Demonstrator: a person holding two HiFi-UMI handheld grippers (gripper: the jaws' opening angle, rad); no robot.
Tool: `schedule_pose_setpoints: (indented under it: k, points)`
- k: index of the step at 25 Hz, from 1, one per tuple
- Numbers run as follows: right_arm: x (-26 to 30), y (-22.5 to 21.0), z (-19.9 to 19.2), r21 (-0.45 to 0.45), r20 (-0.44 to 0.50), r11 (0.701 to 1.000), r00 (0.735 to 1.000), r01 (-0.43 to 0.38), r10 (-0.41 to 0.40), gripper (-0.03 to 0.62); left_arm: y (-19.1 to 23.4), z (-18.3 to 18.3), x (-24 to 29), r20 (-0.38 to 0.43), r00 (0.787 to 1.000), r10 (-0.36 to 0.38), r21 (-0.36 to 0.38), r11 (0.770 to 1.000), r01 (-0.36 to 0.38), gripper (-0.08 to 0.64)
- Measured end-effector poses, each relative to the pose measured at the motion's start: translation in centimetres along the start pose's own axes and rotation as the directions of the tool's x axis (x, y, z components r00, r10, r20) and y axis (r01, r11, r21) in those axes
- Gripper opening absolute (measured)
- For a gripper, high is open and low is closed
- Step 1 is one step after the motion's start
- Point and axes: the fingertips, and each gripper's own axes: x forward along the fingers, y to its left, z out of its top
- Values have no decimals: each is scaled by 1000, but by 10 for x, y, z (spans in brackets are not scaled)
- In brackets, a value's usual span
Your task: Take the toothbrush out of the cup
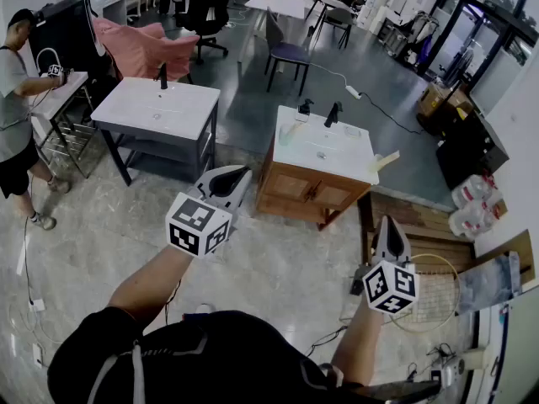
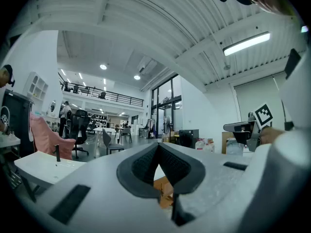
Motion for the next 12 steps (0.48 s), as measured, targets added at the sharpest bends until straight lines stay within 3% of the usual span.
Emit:
schedule_pose_setpoints:
  k: [12]
  points:
    - [-11,-2,4,24,12,1000,1000,6,-6,5,-7,8,-3,13,1000,-1,-3,1000,1,3]
